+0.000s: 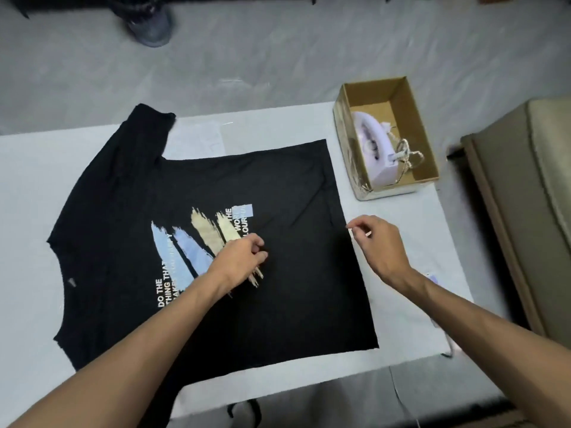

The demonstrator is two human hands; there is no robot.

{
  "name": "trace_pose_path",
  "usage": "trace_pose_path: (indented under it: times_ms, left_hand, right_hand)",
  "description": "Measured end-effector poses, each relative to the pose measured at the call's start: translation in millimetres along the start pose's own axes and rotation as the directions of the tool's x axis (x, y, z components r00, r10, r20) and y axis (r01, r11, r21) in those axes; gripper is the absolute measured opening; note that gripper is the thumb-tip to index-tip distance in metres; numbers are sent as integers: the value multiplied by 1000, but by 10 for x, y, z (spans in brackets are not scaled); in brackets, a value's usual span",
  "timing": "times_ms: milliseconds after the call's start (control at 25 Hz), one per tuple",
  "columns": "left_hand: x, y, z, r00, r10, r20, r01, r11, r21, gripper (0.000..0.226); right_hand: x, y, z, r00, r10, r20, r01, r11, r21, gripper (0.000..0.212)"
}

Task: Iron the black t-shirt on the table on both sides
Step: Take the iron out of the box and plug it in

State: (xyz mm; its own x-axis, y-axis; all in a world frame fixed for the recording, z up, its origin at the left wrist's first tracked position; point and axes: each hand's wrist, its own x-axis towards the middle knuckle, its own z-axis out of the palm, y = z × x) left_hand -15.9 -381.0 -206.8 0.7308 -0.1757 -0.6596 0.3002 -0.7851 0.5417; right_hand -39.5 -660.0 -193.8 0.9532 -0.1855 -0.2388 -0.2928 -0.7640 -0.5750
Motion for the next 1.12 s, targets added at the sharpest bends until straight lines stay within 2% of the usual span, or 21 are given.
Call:
trace_pose_path:
  times_ms: [80, 160, 280, 360, 440, 520, 600, 640, 720, 760, 840, 920, 1000, 1120]
  left_hand:
    - [201, 625, 48, 999, 48, -18, -49, 995, -86, 15]
    - [380, 1175, 121, 996, 57, -66, -69, 979, -191, 7]
    - [638, 1830, 303, 994, 23, -107, -57, 945, -321, 8]
    - [802, 2149, 403, 990, -20, -142, -40, 912, -408, 9]
    - [1050, 2486, 511, 978, -32, -207, -58, 908, -414, 14]
    - [1319, 2770, 598, 964, -16, -264, -82, 931, -356, 26]
    - [1579, 3001, 687, 967, -38, -251, -55, 933, -355, 40]
    - [1690, 3083, 727, 970, -62, -234, -29, 930, -366, 48]
    - [1873, 3167, 804, 968, -96, -232, -2, 920, -391, 57]
    - [1945, 3180, 837, 963, -109, -245, -1, 913, -408, 59]
    - [2018, 3176, 869, 962, -139, -236, 27, 905, -425, 63]
    - [2038, 3163, 890, 963, -157, -219, 48, 899, -435, 69]
    - [2030, 3139, 875, 957, -158, -244, 26, 882, -471, 74]
    - [1841, 3203, 743, 962, -136, -238, -35, 799, -600, 80]
  right_hand:
    - [385, 248, -509, 993, 42, -113, -41, 999, 11, 18]
    - [799, 487, -892, 983, 80, -166, -73, 996, 48, 19]
    - [1355, 790, -1275, 970, 171, -172, -151, 981, 122, 21]
    - [1648, 919, -1393, 971, 171, -170, -151, 981, 123, 20]
    - [1926, 1017, -1470, 988, 118, -101, -106, 988, 114, 26]
    - [2153, 1059, -1396, 992, 89, 85, -95, 993, 73, 36]
    - [2354, 1048, -1253, 964, 142, 225, -154, 987, 35, 47]
    - [2443, 1012, -1189, 953, 176, 247, -191, 981, 36, 51]
    - [2611, 963, -1090, 929, 241, 282, -267, 962, 57, 46]
    - [2667, 939, -1061, 915, 265, 304, -302, 950, 80, 33]
    - [2719, 921, -999, 891, 335, 308, -401, 898, 183, 6]
    - [2729, 959, -951, 892, 398, 214, -450, 823, 346, 11]
    - [2696, 958, -1010, 893, 432, 124, -428, 735, 525, 19]
    - [2608, 816, -1318, 929, 370, 18, -270, 643, 716, 18]
